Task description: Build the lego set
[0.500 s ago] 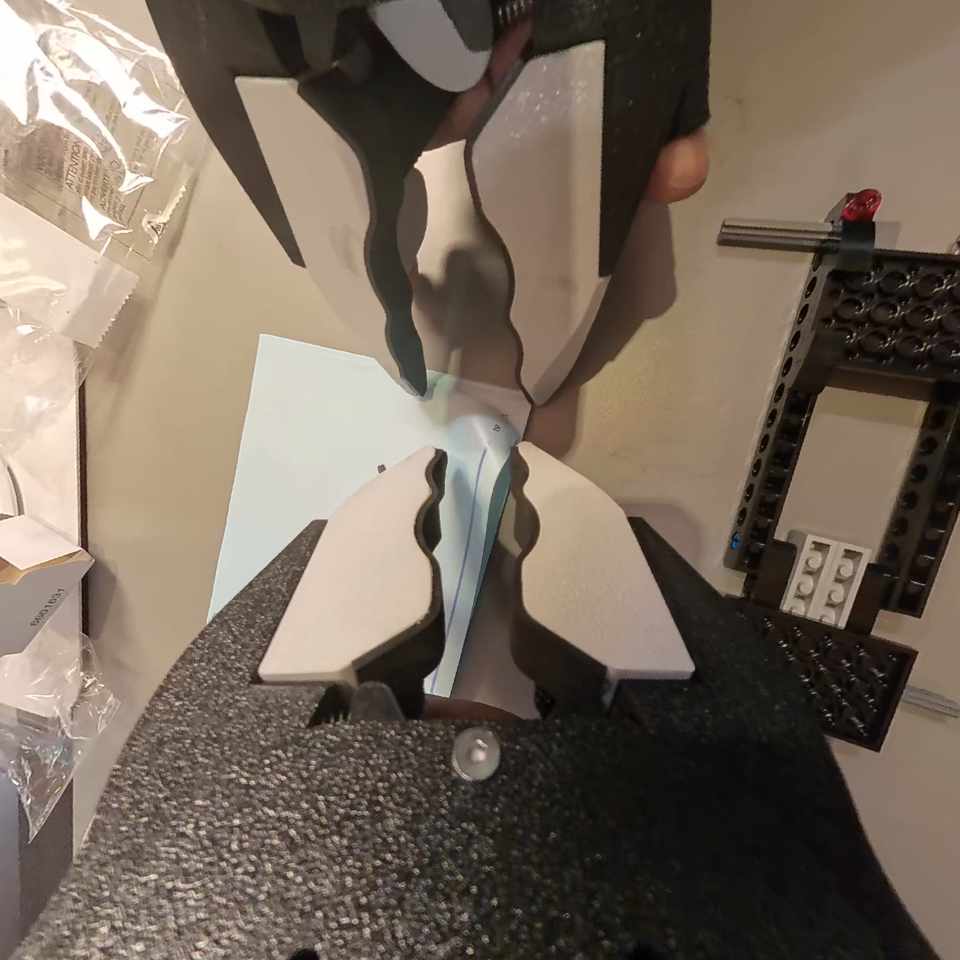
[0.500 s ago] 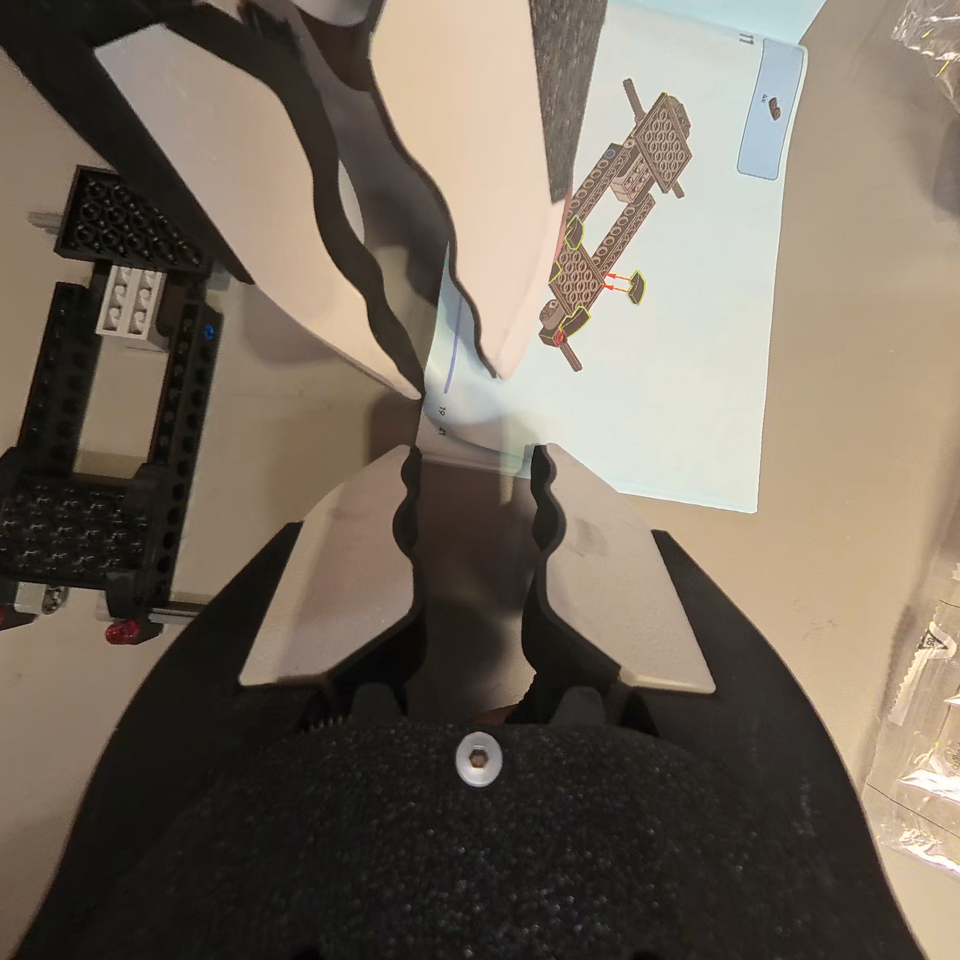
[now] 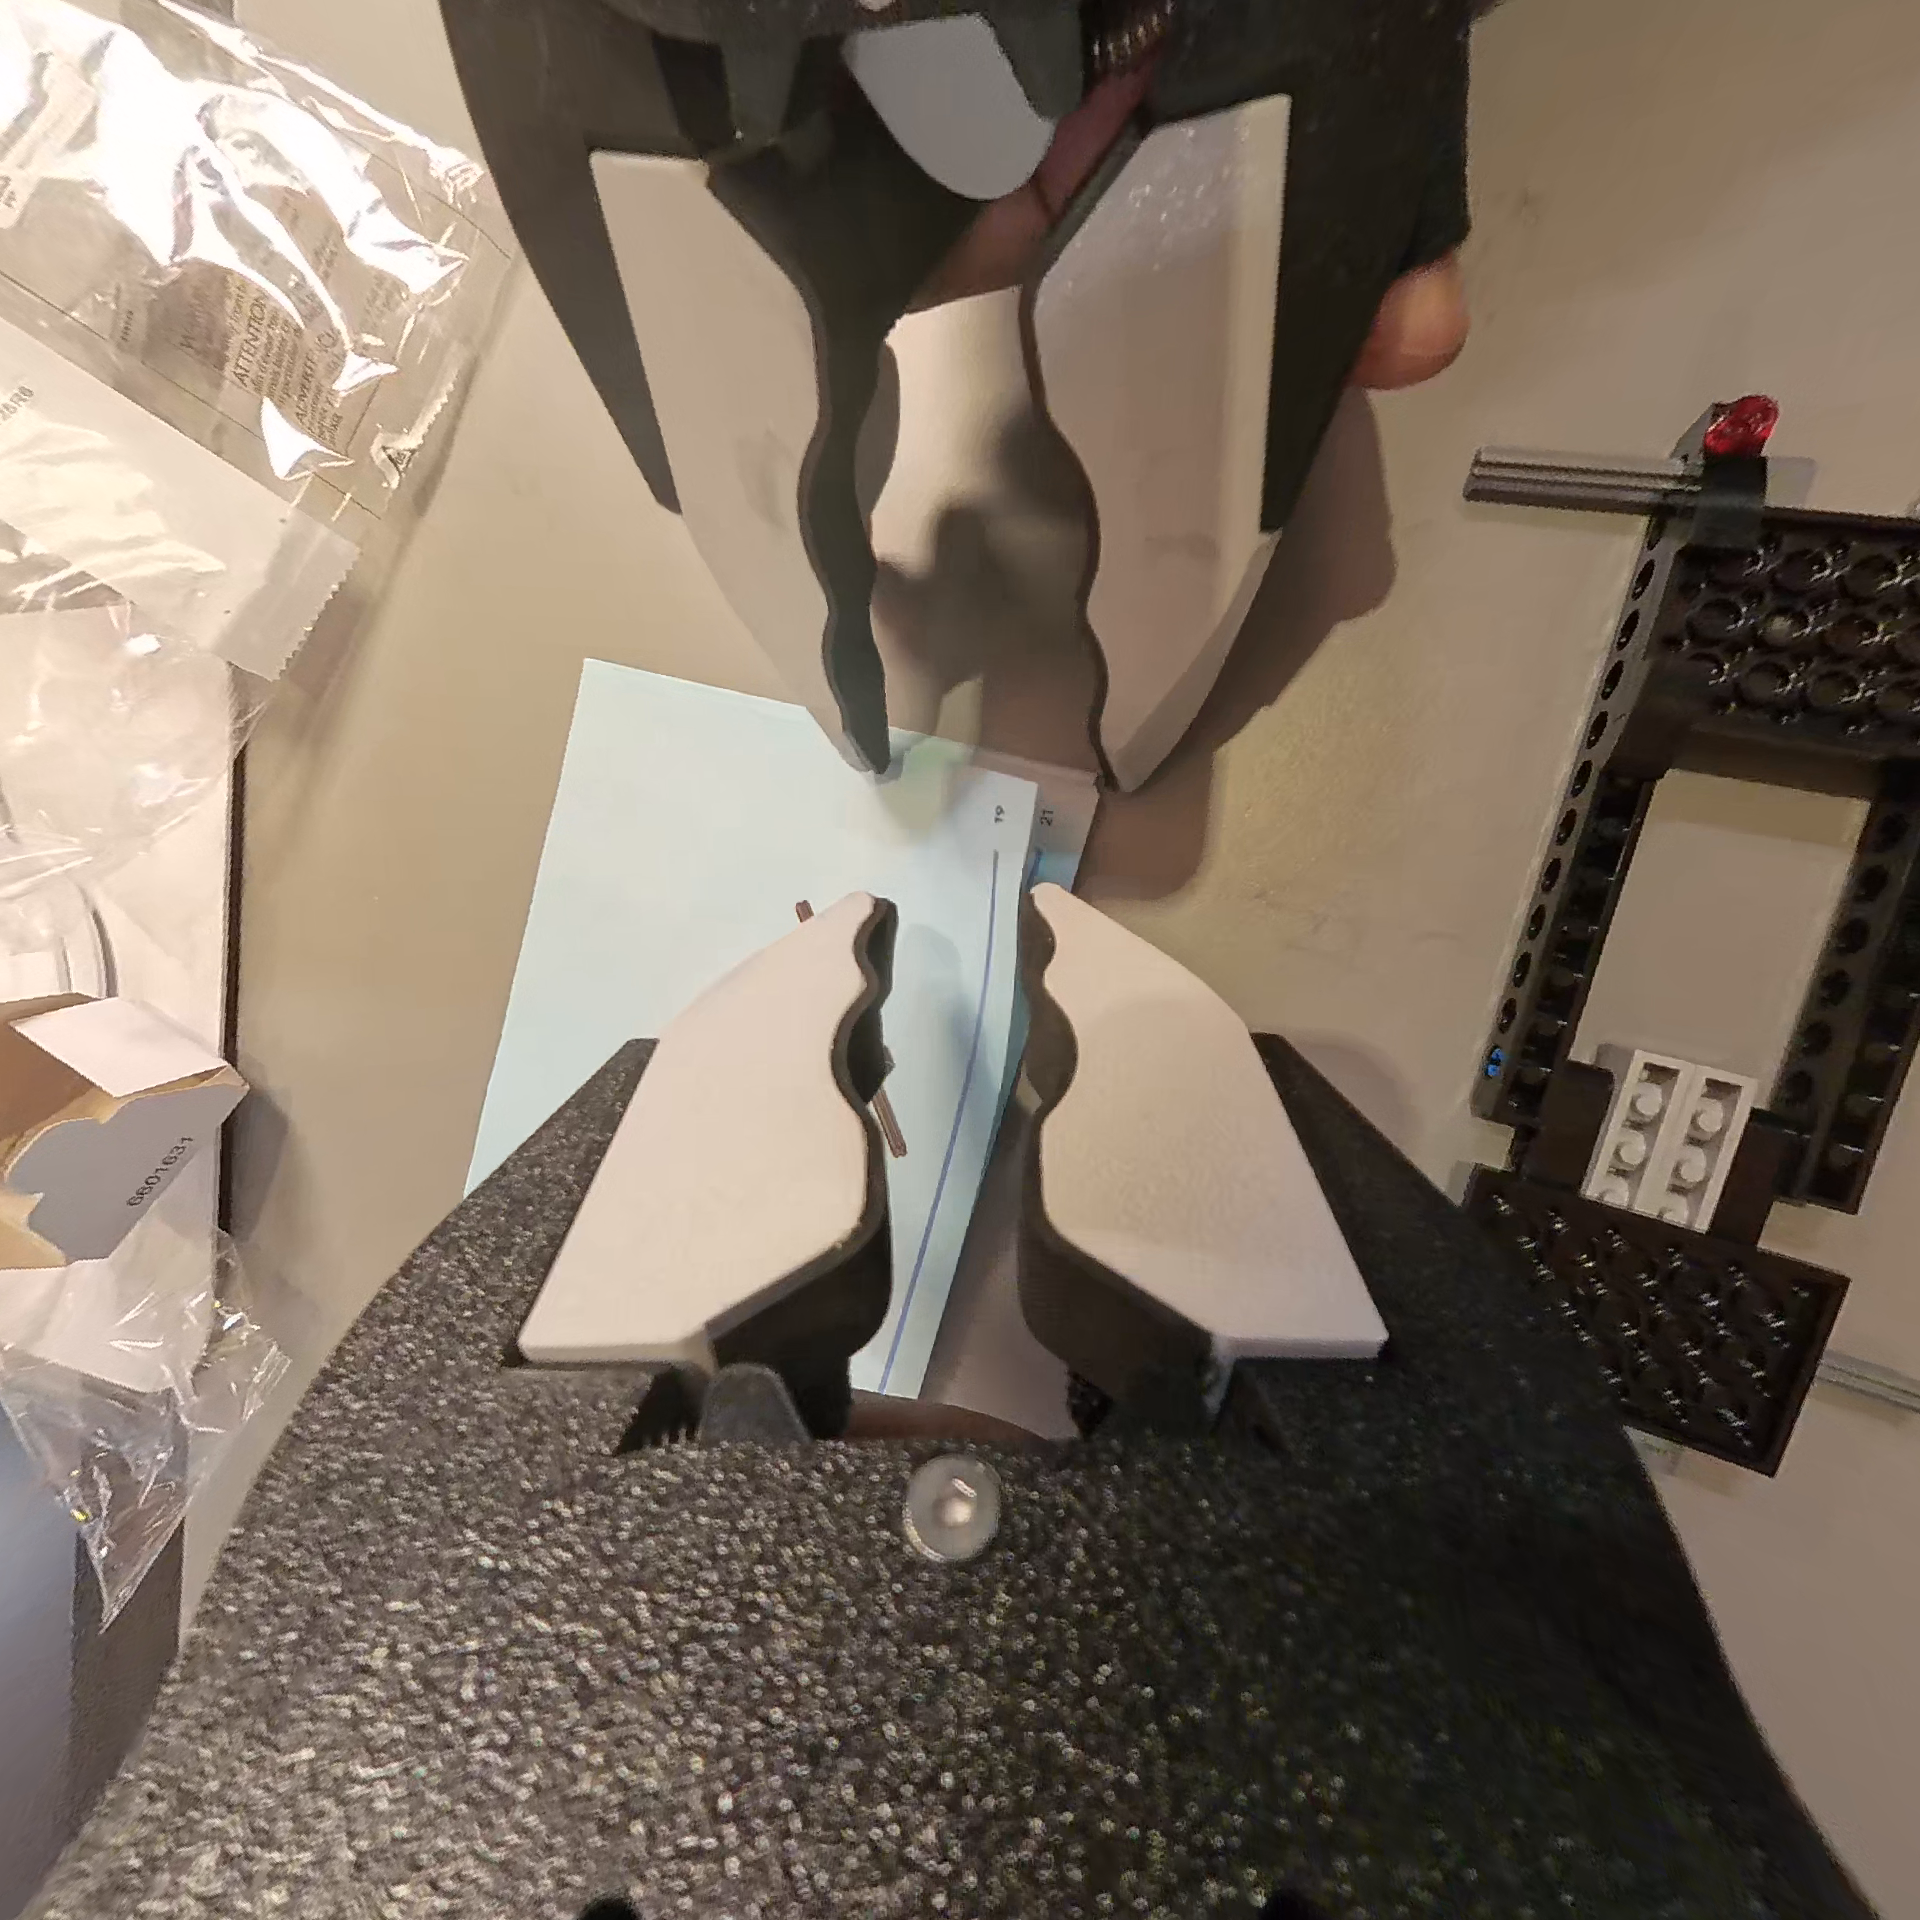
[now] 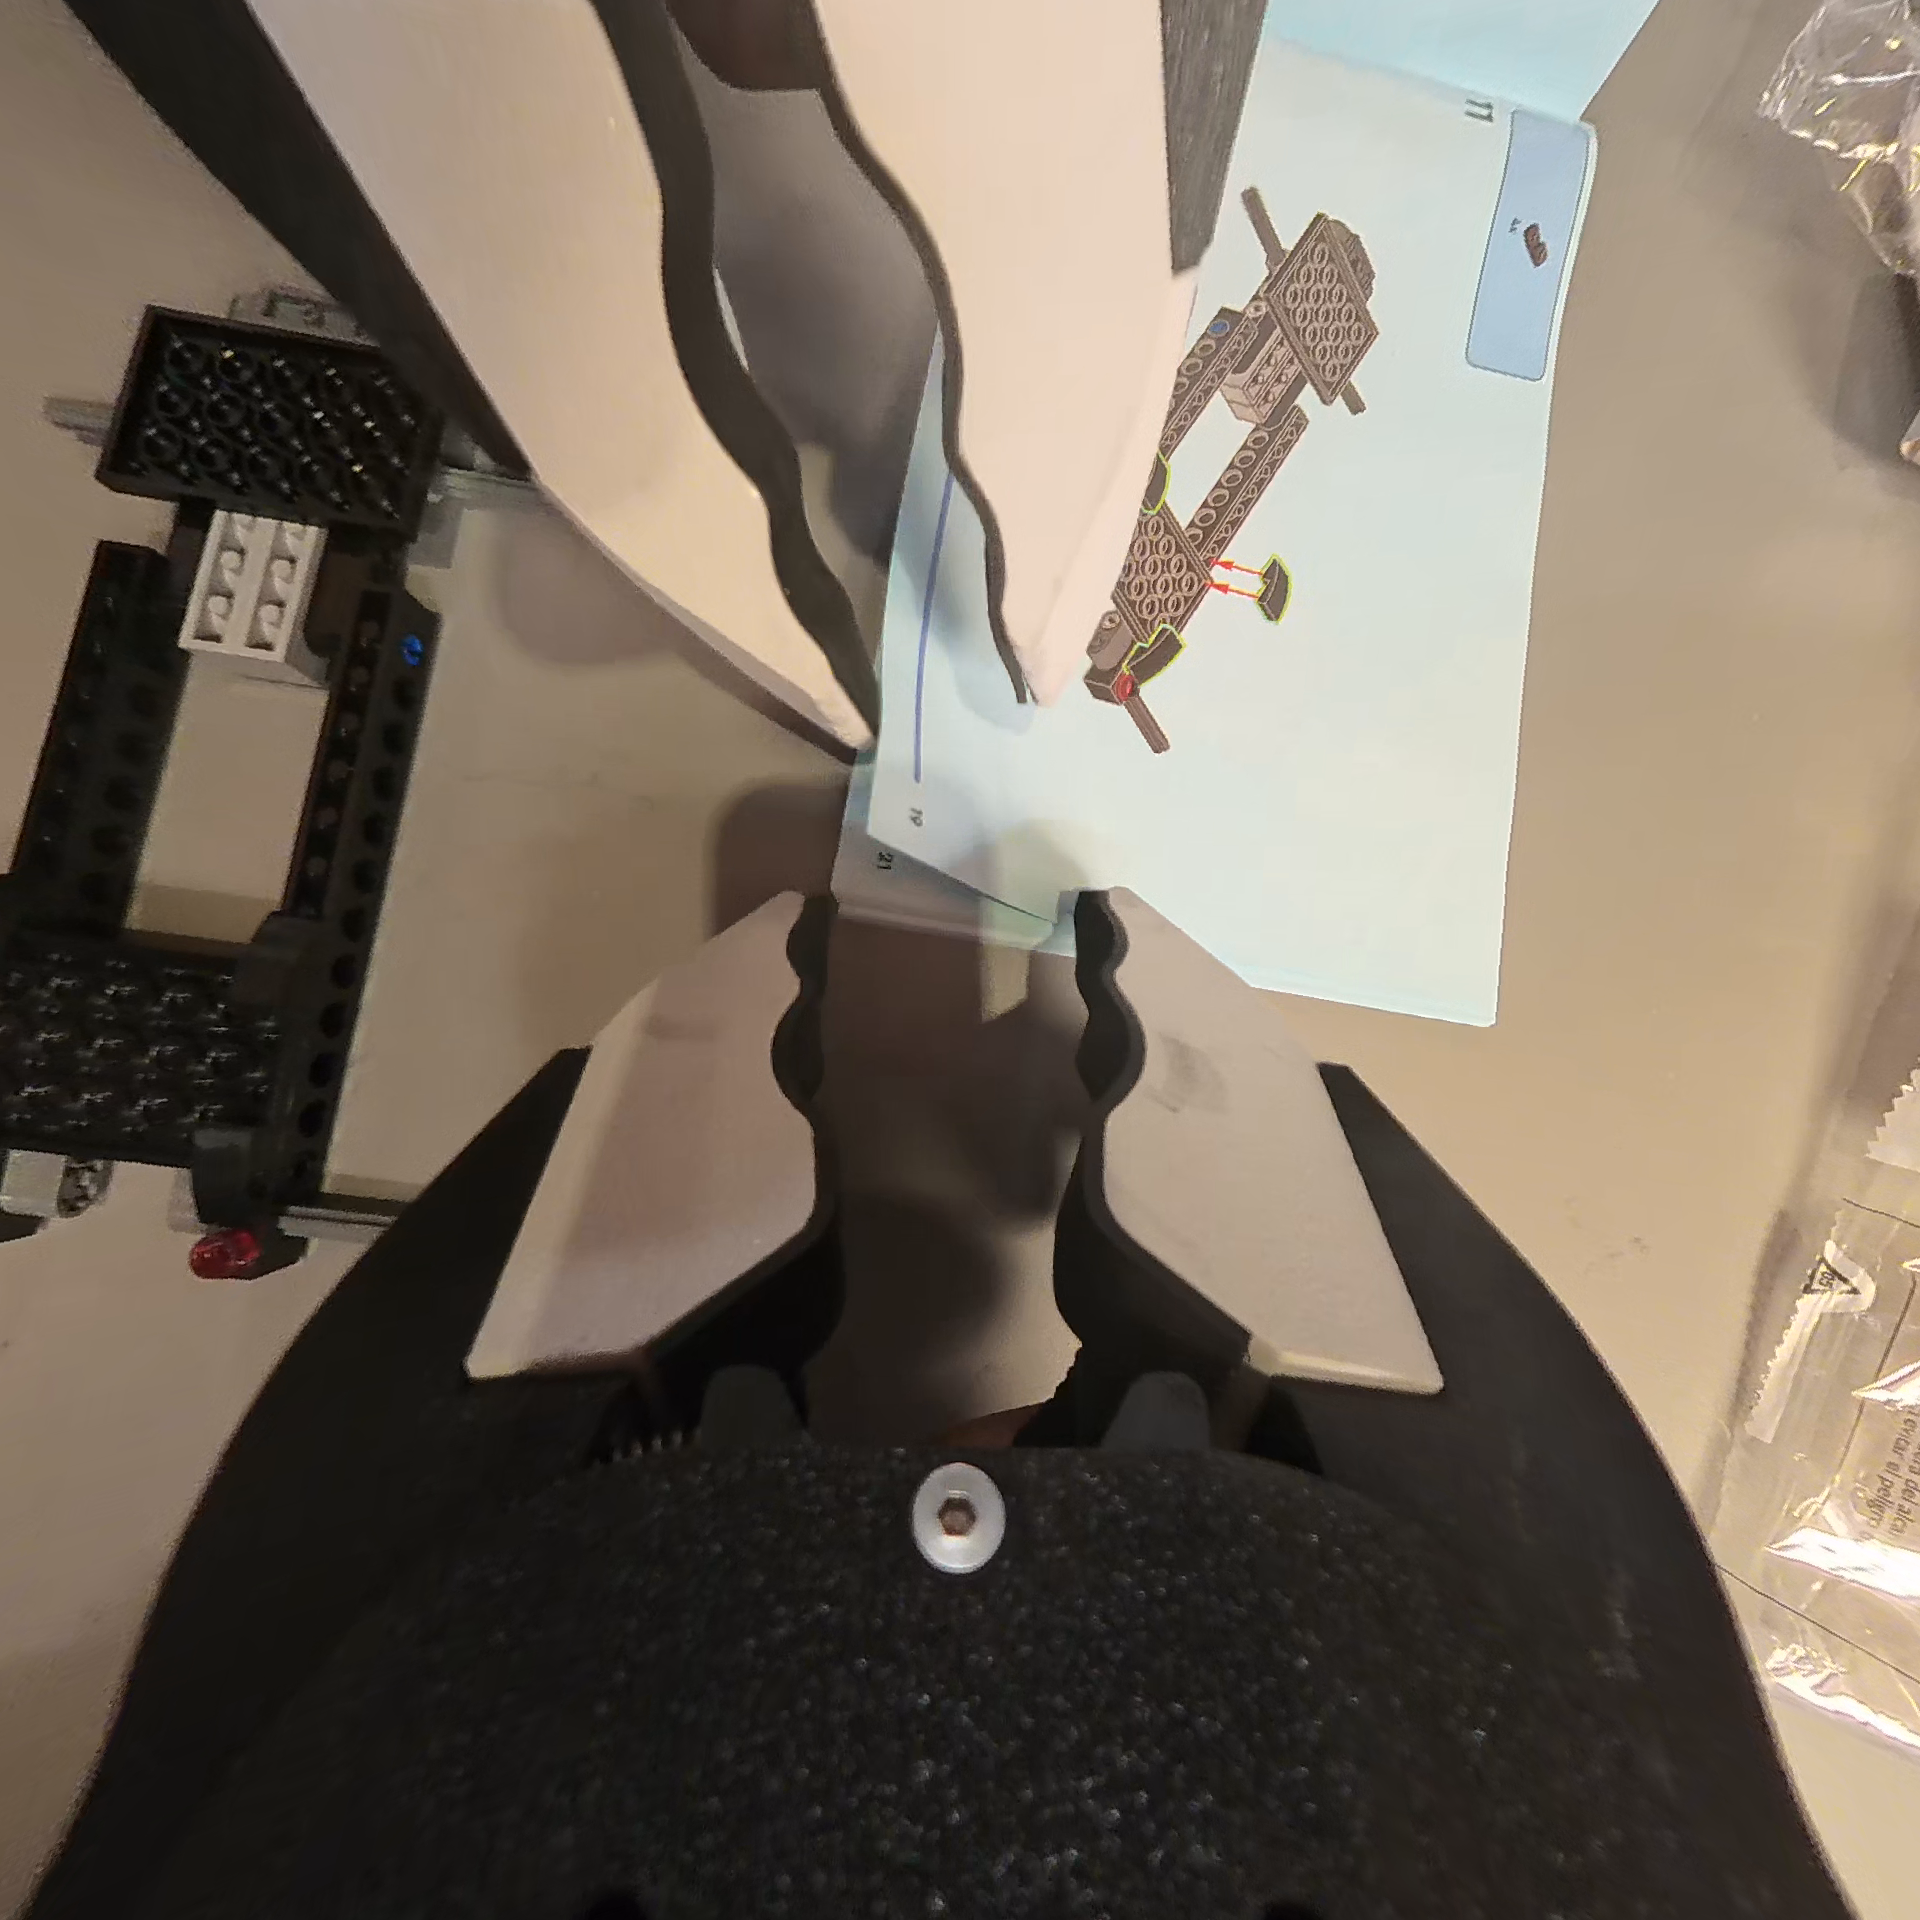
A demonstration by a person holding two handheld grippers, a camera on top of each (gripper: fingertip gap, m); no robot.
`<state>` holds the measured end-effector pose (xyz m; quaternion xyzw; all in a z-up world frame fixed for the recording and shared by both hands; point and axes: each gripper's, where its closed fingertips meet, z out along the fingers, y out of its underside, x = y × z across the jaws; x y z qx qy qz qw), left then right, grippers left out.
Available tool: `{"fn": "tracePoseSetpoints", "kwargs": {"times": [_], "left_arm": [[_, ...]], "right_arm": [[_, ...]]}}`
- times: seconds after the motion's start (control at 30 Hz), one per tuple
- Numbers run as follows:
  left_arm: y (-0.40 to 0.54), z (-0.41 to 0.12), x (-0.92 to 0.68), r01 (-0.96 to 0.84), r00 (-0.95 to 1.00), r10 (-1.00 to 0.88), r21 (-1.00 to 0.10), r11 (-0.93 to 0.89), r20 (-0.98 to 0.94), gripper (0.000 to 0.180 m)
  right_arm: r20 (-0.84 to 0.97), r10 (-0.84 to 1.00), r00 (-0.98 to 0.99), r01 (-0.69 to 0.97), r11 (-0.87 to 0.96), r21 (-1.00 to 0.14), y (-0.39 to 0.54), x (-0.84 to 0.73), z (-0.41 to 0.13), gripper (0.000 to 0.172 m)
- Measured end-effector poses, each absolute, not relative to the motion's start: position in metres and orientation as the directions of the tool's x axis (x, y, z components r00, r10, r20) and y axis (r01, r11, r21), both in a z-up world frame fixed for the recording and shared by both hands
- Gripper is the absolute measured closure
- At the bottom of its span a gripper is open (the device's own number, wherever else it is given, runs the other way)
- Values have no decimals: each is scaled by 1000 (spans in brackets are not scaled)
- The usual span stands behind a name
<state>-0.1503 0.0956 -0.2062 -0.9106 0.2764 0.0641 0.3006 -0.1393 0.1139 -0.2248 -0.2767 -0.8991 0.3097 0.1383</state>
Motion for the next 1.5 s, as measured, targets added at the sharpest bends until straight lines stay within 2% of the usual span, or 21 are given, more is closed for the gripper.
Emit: {"fn": "tracePoseSetpoints", "kwargs": {"times": [0.27, 0.4, 0.67, 0.77, 0.87, 1.07, 1.17, 1.33, 1.5], "left_arm": [[99, -207, -155, -501, 865, -419, -529, -685, -276, 168], [102, -206, -156, -468, 883, -391, -551, -691, -260, 180], [102, -202, -161, -458, 888, -318, -605, -651, -331, 180], [101, -189, -168, -409, 910, -211, -682, -606, -358, 180], [95, -157, -189, -313, 935, -22, -796, -518, -354, 180], [44, -93, -248, -56, 939, 313, -962, -266, -141, 180], [7, -82, -280, 9, 884, 457, -975, -222, -96, 180], [-52, -81, -318, 9, 755, 620, -943, -332, -211, 180], [-88, -104, -339, 172, 680, 707, -895, -411, -194, 180]], "right_arm": [[124, 615, -779, 389, 629, -673, 122, -149, -216, 120], [114, 667, -736, 396, 561, -727, 130, -157, -206, 120], [140, 716, -684, 437, 556, -708, 148, -164, -219, 117], [148, 723, -675, 429, 548, -719, 149, -165, -216, 117], [142, 731, -668, 410, 520, -749, 147, -167, -209, 118], [105, 791, -603, 455, 449, -769, 147, -176, -197, 127], [104, 820, -564, 484, 429, -762, 144, -182, -194, 134], [197, 817, -543, 518, 509, -687, 140, -186, -203, 139], [211, 818, -536, 547, 527, -650, 132, -188, -210, 141]]}}
